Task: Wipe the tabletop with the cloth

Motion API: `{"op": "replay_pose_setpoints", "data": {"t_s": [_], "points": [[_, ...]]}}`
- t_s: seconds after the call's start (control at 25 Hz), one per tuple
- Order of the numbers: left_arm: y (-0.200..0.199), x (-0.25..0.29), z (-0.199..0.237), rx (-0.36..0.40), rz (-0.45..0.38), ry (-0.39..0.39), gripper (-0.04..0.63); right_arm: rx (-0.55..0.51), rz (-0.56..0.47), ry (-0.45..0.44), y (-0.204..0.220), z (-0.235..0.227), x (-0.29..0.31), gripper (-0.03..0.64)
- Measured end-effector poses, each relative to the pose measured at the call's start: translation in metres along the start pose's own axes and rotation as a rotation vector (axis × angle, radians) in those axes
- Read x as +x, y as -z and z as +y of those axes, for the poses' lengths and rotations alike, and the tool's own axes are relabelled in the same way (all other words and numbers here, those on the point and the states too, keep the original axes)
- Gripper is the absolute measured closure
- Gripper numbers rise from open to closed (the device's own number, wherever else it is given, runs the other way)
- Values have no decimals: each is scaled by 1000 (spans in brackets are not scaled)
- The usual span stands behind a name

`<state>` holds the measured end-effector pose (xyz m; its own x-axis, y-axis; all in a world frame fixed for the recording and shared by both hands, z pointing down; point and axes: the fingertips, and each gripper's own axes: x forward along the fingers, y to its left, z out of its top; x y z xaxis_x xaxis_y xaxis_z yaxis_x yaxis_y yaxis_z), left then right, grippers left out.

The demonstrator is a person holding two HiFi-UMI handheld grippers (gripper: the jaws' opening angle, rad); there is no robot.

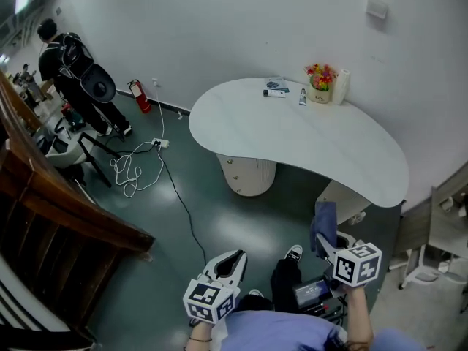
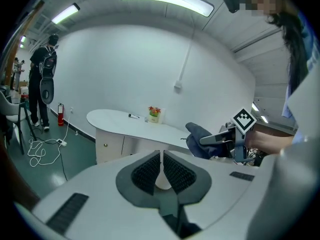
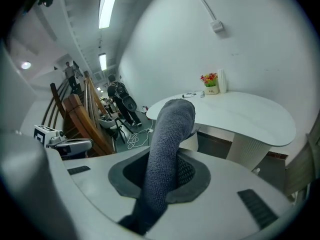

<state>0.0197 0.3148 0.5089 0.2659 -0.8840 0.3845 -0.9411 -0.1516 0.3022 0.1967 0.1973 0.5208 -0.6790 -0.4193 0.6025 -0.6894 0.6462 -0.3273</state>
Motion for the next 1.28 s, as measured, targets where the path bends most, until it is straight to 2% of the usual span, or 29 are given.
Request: {"op": "replay_pose_setpoints", "data": {"t_s": [0.36, 0.8, 1.28], "points": [[11, -30, -28, -4, -26, 15, 572, -46, -15, -40, 12, 38, -32, 546], [3, -33, -62, 17, -58, 7, 572, -74, 10, -85, 37, 45, -58, 546], [5, -28, -115, 81, -49, 58, 571, -65, -2, -102, 61, 41, -81, 546]]}}
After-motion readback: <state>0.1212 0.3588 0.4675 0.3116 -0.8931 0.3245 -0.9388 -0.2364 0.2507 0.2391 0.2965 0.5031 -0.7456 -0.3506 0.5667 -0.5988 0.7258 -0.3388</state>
